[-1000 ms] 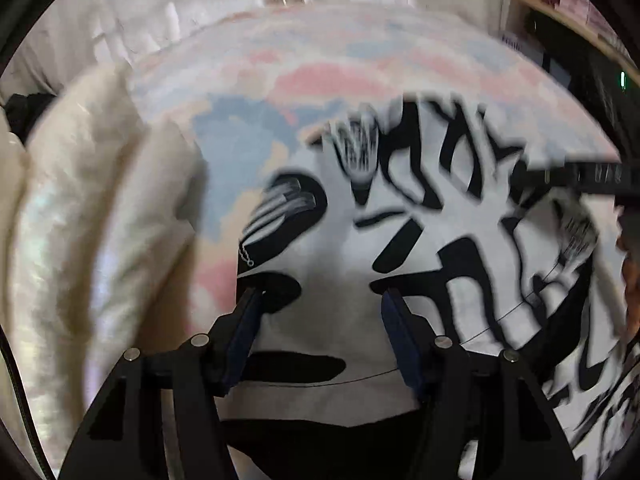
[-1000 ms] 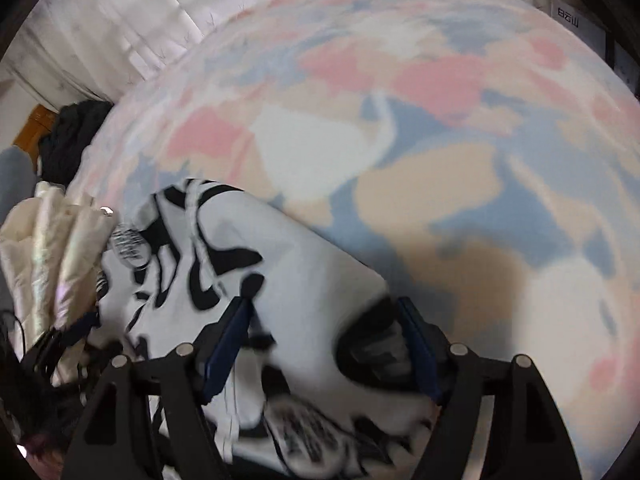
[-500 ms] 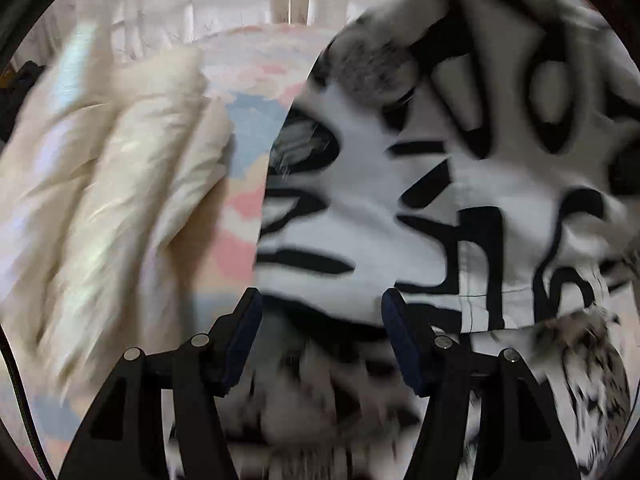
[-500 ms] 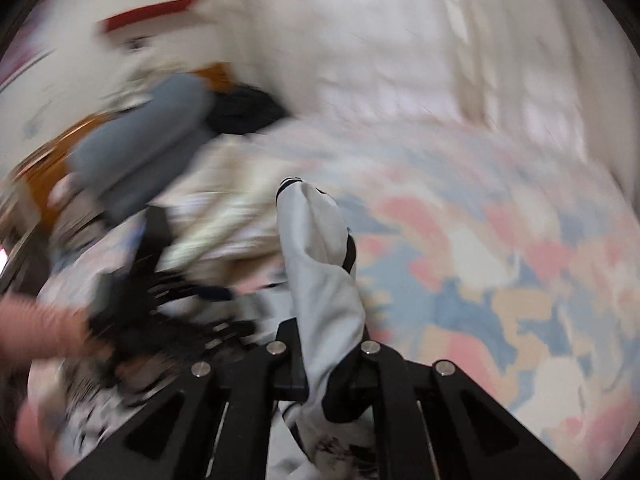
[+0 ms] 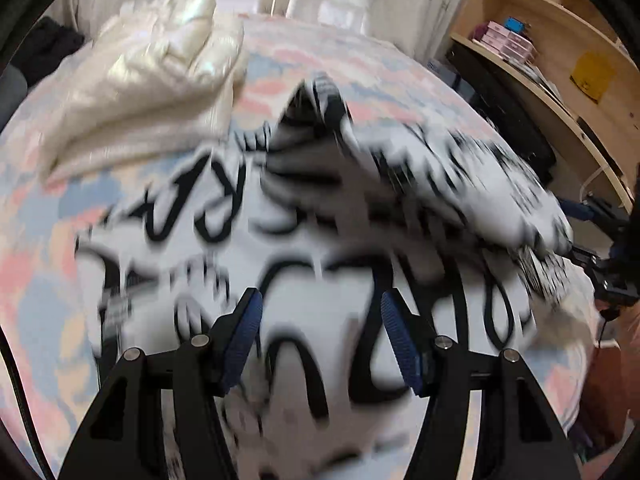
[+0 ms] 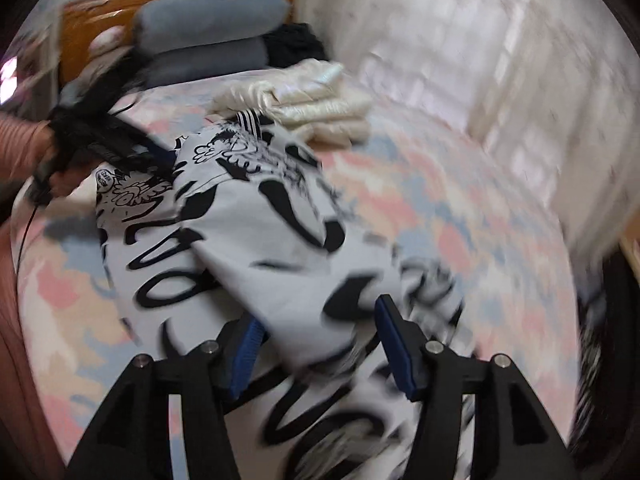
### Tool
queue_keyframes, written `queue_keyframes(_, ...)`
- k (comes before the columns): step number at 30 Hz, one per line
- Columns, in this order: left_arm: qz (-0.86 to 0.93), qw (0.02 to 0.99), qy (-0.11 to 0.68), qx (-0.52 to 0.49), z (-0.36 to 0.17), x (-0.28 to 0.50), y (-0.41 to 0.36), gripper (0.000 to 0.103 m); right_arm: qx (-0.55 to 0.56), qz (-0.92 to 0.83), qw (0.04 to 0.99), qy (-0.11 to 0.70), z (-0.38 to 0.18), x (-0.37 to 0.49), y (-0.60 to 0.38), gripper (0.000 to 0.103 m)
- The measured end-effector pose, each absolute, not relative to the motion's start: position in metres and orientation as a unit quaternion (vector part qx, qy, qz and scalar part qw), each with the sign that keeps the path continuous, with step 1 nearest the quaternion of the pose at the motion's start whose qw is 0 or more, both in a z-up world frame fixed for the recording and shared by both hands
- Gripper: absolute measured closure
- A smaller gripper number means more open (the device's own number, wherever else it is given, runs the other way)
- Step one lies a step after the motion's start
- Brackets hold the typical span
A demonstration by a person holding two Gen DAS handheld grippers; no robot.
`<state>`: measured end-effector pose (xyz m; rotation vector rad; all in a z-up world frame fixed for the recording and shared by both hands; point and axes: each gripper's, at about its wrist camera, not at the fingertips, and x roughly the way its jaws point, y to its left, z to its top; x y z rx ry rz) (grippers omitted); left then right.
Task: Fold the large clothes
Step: 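Fold the lifted hem over the hoodie body with both tools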
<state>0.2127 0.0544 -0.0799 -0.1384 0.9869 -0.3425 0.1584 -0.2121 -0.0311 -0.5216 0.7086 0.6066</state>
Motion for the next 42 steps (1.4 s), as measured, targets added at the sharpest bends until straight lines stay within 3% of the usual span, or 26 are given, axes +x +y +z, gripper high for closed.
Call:
queue_keyframes(3,-0.178,0.862,0.471,-0.067,-0.075,0.190,0.055,0.042,-0.158,0.276,0.873,0.370,-0.039,0.140,-0.228,0.047)
queue_keyframes(7,-0.206,0.856,0.461,-0.106,-0.057,0.197,0.065,0.020,0.015,0.264,0.862,0.433,-0.054,0.135,-0.243,0.038)
queue_keyframes(10,-0.231,0.842,0.464,-0.150,-0.043,0.219,0.069,0.018,0.172,0.268,0.823,0.469,-0.070,0.143,-0.255,0.031)
queue_keyframes(13,-0.250,0.823,0.473,-0.191,-0.034,0.249,0.065,0.017,0.304,0.273,0.775,0.482,-0.082,0.154,-0.267,0.016)
queue_keyframes(15,-0.254,0.810,0.474,-0.232,-0.033,0.268,0.068,0.017,0.370,0.272,0.748,0.479,-0.088,0.162,-0.273,0.000)
queue_keyframes(16,-0.259,0.804,0.475,-0.248,-0.032,0.276,0.069,0.017,0.411,0.271,0.732,0.471,-0.092,0.168,-0.277,0.000)
queue_keyframes(22,-0.247,0.776,0.498,-0.298,-0.058,0.334,0.066,0.016,0.504,0.258,0.690,0.450,-0.110,0.197,-0.280,0.000)
queue_keyframes(30,-0.200,0.745,0.518,-0.369,-0.107,0.393,0.073,0.017,0.528,0.230,0.679,0.456,-0.142,0.232,-0.283,0.000)
queue_keyframes(32,-0.187,0.754,0.513,-0.365,-0.110,0.400,0.070,0.027,0.518,0.232,0.688,0.452,-0.141,0.236,-0.283,0.000)
queue_keyframes(34,-0.168,0.767,0.519,-0.338,-0.111,0.404,0.064,0.071,0.488,0.227,0.711,0.452,-0.135,0.239,-0.281,0.005)
queue_keyframes(35,-0.163,0.771,0.523,-0.325,-0.112,0.405,0.061,0.087,0.472,0.223,0.723,0.452,-0.131,0.239,-0.281,0.020)
queue_keyframes(36,-0.152,0.775,0.532,-0.307,-0.114,0.406,0.058,0.100,0.450,0.219,0.736,0.456,-0.129,0.242,-0.280,0.044)
queue_keyframes(37,-0.140,0.782,0.531,-0.295,-0.114,0.404,0.056,0.100,0.421,0.220,0.749,0.462,-0.124,0.245,-0.277,0.057)
queue_keyframes(38,-0.138,0.792,0.520,-0.289,-0.109,0.399,0.055,0.100,0.404,0.222,0.756,0.465,-0.121,0.250,-0.276,0.082)
queue_keyframes(39,-0.144,0.798,0.510,-0.287,-0.106,0.394,0.056,0.101,0.376,0.228,0.771,0.461,-0.111,0.254,-0.276,0.092)
queue_keyframes(42,-0.159,0.821,0.484,-0.260,-0.089,0.366,0.049,0.101,0.271,0.233,0.838,0.413,-0.068,0.255,-0.275,0.094)
